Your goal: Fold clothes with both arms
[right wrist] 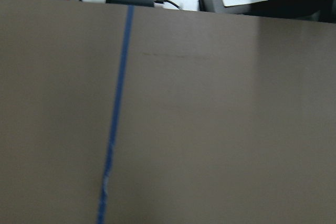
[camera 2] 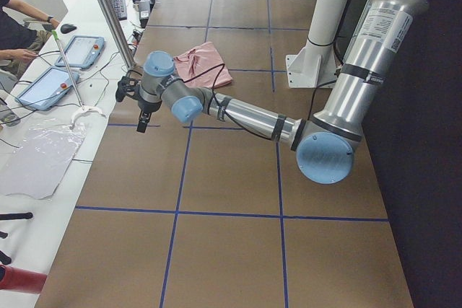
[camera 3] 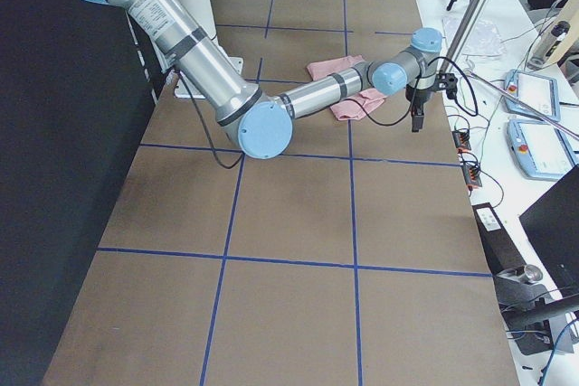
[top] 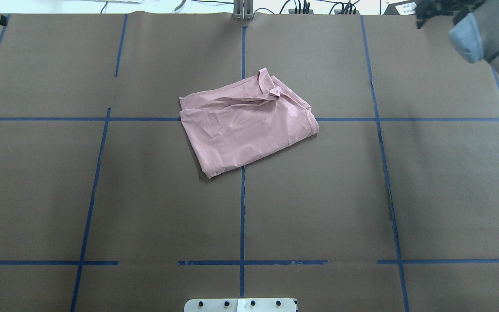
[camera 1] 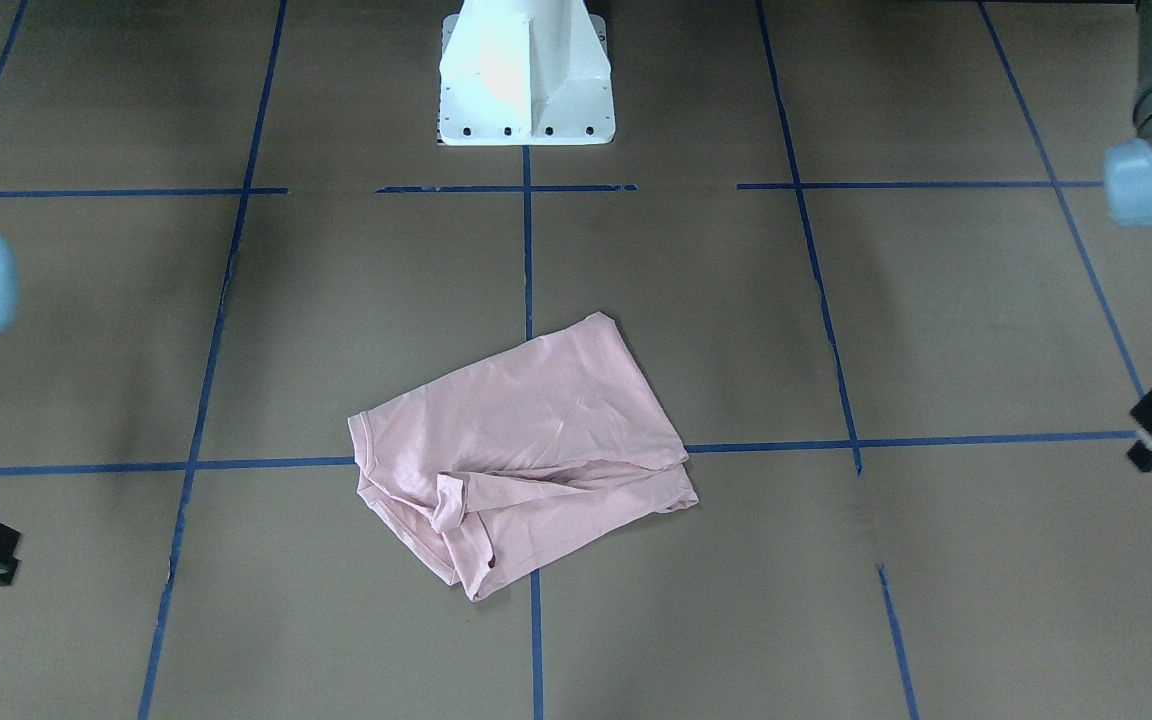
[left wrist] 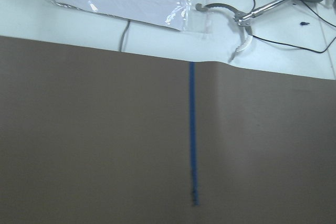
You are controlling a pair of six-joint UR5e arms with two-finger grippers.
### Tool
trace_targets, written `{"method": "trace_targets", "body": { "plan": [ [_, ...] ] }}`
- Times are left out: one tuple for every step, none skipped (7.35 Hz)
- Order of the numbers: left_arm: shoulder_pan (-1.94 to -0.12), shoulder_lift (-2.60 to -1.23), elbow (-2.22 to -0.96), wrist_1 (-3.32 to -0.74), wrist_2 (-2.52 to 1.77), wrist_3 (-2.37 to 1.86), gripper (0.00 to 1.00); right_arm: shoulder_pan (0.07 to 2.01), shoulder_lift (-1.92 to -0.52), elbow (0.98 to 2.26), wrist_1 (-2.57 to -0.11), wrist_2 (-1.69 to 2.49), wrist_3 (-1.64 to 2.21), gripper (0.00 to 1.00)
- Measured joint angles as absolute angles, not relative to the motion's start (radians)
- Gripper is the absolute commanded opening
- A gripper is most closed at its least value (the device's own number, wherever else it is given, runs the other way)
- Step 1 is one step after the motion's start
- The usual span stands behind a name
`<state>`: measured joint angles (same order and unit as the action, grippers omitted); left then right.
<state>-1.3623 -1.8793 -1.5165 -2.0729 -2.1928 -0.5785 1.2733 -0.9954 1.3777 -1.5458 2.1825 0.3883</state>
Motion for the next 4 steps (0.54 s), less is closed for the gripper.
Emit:
{"method": "trace_targets", "body": {
  "plan": [
    [-1.419,-1.82,-1.52,-2.067,-2.213,-0.446,1.0,1.331,-1.08,1.466,-1.65,2.194,0.224,1.0],
    [-1.463,-1.763,-1.524,-2.055,-2.223,-0.313,1.0,1.38,-1.17,1.555,-1.732,2.227,0.115,1.0],
    [-1.501,-1.717,-1.527,-2.019,-2.236,-0.176,1.0,1.425,-1.268,1.624,-1.777,2.288,0.053,1.0],
    [-1.542,-1.68,-1.527,-1.972,-2.266,-0.036,1.0,1.465,-1.359,1.661,-1.783,2.352,0.017,1.0]
  ]
}}
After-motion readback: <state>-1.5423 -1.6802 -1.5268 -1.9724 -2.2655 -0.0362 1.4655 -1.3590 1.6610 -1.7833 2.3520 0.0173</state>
